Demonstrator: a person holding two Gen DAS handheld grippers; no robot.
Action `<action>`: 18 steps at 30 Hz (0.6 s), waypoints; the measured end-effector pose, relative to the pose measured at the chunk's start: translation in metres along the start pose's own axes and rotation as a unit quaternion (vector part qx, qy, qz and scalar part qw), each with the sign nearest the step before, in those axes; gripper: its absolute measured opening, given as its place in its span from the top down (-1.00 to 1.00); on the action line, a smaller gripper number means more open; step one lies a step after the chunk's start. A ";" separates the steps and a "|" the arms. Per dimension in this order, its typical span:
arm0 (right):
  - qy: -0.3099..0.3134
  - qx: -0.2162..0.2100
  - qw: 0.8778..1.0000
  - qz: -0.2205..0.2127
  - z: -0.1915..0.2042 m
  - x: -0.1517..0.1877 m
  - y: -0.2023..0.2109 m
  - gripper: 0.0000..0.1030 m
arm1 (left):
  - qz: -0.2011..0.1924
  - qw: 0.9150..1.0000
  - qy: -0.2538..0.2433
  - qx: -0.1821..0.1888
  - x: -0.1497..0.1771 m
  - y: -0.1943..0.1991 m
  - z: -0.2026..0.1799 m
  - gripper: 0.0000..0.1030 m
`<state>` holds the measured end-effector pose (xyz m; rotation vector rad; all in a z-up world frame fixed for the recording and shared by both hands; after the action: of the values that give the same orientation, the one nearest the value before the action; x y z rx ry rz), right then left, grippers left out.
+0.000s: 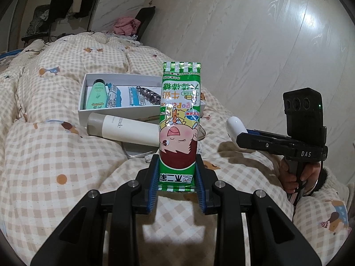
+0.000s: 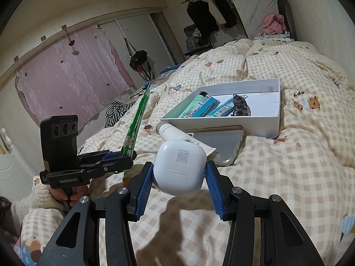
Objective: Organize objects
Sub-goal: 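Lift the earbud case with the right gripper while the left gripper holds the candy packet, then carry the candy packet and earbud case over the white box with both grippers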
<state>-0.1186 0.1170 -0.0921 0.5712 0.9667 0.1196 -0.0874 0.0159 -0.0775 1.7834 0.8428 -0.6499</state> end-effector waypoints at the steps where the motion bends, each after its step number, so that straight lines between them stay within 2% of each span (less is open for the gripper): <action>1: 0.000 0.001 1.000 0.000 0.000 0.000 0.000 0.09 | 0.001 1.000 0.000 0.000 0.000 0.000 0.000 0.40; 5: 0.003 0.002 1.000 -0.004 0.001 0.000 0.002 0.09 | 0.000 1.000 0.003 -0.005 -0.001 -0.001 0.001 0.40; 7: 0.024 0.007 0.999 -0.030 0.008 -0.005 0.011 0.09 | -0.001 1.000 0.008 -0.024 -0.002 -0.001 0.007 0.40; 12: 0.077 0.021 0.994 -0.077 0.030 -0.017 0.030 0.09 | -0.016 1.000 0.010 -0.021 -0.013 0.007 0.006 0.40; 15: 0.095 0.016 0.992 -0.086 0.039 -0.026 0.032 0.09 | -0.015 1.000 -0.006 -0.022 -0.022 0.009 0.002 0.40; 18: 0.118 0.023 0.989 -0.085 0.046 -0.036 0.031 0.09 | -0.001 0.999 -0.025 -0.041 -0.022 0.003 0.002 0.40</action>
<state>-0.0971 0.1125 -0.0292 0.5225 1.2478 0.0123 -0.0987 0.0077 -0.0595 1.6871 0.8258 -0.6501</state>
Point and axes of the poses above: each gripper's, at about its wrist camera, not at the fingertips, and y roughly against the way its jaws point, z to its left, x to its underside, the point moved 9 cm from there along -y, roughly the way its jaws point, and after that the axes turned 4 degrees about -x, right-handed, at the moved point
